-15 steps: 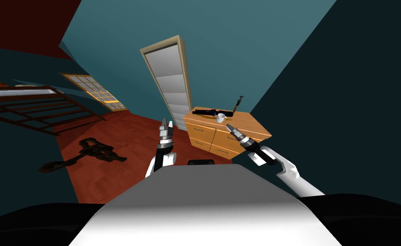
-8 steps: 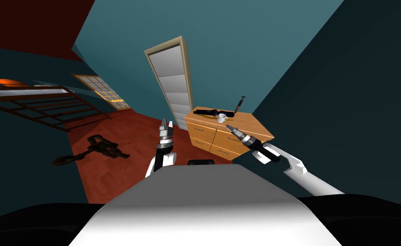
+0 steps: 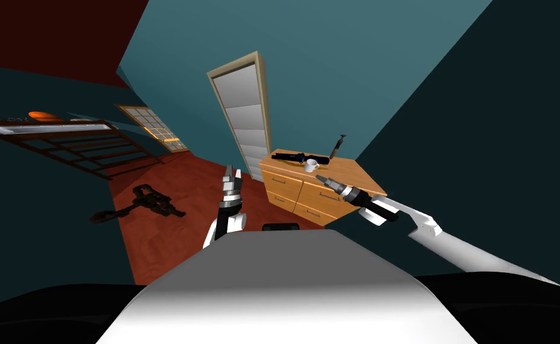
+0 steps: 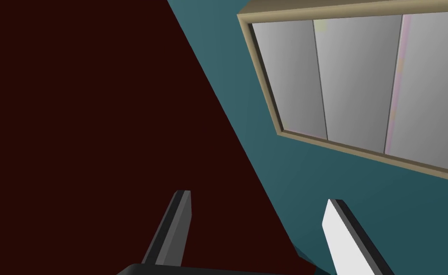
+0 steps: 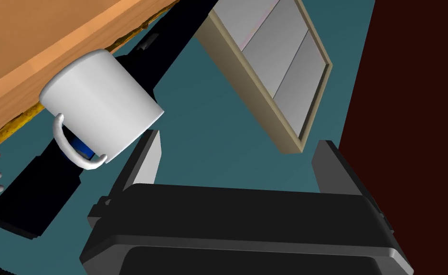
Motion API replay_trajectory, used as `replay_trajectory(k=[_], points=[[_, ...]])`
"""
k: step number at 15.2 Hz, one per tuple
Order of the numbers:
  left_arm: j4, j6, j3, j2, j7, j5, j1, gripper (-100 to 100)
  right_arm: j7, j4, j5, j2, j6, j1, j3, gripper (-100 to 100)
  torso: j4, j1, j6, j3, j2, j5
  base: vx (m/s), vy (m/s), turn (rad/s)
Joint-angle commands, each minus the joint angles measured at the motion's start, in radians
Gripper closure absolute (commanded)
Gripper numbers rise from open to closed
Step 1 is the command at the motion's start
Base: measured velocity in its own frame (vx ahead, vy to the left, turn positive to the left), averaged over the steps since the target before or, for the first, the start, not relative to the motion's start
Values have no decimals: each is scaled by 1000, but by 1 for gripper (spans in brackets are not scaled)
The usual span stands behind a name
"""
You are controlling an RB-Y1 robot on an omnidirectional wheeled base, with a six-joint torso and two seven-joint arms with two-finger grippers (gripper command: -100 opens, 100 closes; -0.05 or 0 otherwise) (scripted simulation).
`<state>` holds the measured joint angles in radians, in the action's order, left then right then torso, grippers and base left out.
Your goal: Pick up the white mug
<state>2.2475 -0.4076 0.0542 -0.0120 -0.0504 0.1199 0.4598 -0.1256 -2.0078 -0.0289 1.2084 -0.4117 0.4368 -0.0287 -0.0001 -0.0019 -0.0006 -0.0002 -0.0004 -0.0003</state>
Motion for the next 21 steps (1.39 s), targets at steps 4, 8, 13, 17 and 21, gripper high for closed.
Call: replay_trajectory(k=[4,8,13,17,21], points=[[0,0,0,0,0,0,0,0,-12,22,-15,118,6,-7,-8,-100,0,0,1,0,0,0,-6,-27,81],[0,0,0,0,0,0,0,0,-12,22,-15,190,6,-7,-8,-100,0,0,1,0,0,0,-4,-20,48],[0,0,0,0,0,0,0,0,-28,46,-34,313,10,-13,-17,-100,0,0,1,0,0,0,-6,-24,94],[0,0,0,0,0,0,0,0,-37,57,-44,404,11,-15,-21,-100,0,0,1,0,0,0,-2,-27,84],[0,0,0,0,0,0,0,0,-37,57,-44,477,11,-15,-21,-100,0,0,1,0,-1,0,-3,-24,56]])
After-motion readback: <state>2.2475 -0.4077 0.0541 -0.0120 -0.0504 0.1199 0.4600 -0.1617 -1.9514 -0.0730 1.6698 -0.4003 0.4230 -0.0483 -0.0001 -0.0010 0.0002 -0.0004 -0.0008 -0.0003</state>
